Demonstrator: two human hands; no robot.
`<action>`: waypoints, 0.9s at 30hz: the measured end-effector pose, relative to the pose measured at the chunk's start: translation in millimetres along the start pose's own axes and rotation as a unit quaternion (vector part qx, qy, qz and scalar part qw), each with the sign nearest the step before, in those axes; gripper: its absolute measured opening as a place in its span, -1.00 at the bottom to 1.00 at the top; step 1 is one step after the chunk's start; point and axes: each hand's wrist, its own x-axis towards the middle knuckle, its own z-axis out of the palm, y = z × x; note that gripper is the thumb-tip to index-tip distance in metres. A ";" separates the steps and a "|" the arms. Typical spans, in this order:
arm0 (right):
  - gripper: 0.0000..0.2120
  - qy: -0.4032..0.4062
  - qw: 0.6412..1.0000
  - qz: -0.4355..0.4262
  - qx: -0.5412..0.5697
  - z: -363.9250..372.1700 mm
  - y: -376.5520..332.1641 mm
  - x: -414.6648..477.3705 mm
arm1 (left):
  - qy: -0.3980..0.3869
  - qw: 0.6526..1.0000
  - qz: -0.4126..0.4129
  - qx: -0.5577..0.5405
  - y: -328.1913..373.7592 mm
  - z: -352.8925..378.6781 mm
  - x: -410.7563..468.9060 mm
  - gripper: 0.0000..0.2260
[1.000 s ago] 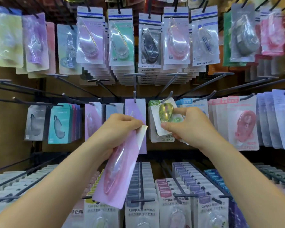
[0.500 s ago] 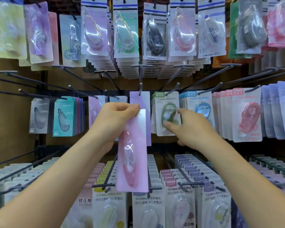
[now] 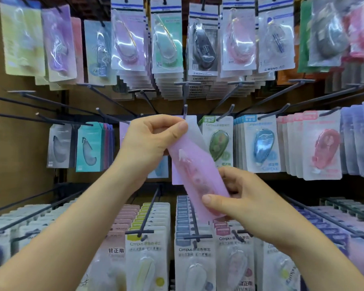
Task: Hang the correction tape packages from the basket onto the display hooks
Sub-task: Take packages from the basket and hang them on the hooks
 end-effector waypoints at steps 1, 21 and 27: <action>-0.81 0.020 1.000 -0.006 0.011 -3.4 1.7 -0.7 | -0.013 1.000 -0.009 0.015 -0.1 -5.8 -0.1 -0.95; -0.68 0.008 0.999 0.035 0.005 56.7 -36.1 53.7 | 0.143 0.984 -0.032 0.099 -12.8 -115.0 -4.8 -0.90; -0.59 0.003 0.998 0.037 0.051 77.7 -42.0 66.5 | 0.151 0.956 0.116 0.226 0.6 -124.2 11.7 -0.93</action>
